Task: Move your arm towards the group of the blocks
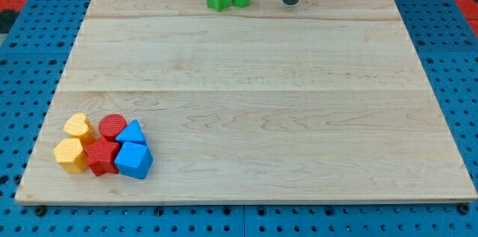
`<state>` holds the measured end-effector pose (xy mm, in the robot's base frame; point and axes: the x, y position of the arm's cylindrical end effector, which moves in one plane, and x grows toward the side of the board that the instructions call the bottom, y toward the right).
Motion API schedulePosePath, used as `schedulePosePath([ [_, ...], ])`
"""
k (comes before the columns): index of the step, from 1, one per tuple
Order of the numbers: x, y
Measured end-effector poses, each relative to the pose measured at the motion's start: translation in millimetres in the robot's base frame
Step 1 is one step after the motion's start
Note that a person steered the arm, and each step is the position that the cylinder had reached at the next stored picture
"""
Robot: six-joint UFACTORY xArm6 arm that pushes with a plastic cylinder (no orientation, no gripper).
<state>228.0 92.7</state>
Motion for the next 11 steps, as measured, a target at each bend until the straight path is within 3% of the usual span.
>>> schedulePosePath([
  [1, 10, 4],
  [3, 105, 25],
  [5, 105, -98],
  [6, 103, -197],
  [7, 110, -332],
  [8, 118, -397],
  [9, 134, -397],
  [11, 326, -397],
])
